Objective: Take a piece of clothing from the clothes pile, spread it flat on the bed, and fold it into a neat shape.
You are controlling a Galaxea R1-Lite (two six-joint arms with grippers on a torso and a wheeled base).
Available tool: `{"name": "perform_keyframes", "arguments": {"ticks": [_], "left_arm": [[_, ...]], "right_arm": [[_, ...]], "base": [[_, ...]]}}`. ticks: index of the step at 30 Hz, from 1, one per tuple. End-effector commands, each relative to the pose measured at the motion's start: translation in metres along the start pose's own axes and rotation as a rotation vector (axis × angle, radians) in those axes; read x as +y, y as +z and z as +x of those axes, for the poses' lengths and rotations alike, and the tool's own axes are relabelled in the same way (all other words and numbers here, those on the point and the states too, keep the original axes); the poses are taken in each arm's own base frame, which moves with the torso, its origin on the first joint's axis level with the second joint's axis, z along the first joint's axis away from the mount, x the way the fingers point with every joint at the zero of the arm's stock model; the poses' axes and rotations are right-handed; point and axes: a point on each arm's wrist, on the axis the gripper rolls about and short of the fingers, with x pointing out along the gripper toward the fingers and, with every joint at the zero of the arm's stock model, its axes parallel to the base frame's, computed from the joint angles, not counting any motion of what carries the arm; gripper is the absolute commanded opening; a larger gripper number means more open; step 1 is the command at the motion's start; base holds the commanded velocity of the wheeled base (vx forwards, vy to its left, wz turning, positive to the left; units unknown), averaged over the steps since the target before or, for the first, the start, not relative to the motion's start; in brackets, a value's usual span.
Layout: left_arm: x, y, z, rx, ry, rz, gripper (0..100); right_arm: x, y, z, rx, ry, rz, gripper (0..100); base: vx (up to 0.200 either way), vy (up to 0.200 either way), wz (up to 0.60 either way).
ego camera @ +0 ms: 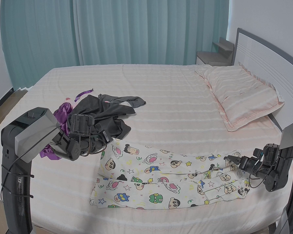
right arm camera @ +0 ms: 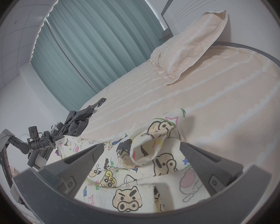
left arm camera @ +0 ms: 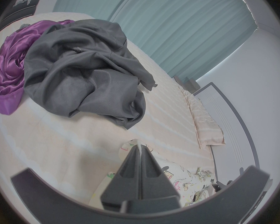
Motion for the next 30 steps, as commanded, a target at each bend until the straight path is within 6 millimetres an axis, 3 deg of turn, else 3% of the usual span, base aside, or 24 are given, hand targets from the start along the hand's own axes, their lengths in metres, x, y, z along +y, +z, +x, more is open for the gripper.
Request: {"name": "perform_keyframes", "arguments": {"ticks": [1,15,22,30], "left_arm": [[-0.008,0.001,-0.022,-0.026,-0.027,0.007,0],[-0.004,-0.028,-0.072,-0.02,-0.079,0.02,0],[-0.001,-0.033,-0.076,-0.015,-0.08,0.021,0],[0.001,-0.039,-0.075,0.003,-0.073,0.02,0]], "right_arm": [[0.001,0.0,0.001,-0.006,0.006,-0.001,100],[0.006,-0.006,0.006,0.003,-0.011,0.004,100],[0.029,-0.011,0.018,-0.056,-0.103,0.059,100],[0.04,-0.02,0.023,-0.063,-0.197,0.074,100]], "base": [[0.0,0.0,0.0],[0.0,0.0,0.0],[0.0,0.0,0.0],[0.0,0.0,0.0]]}}
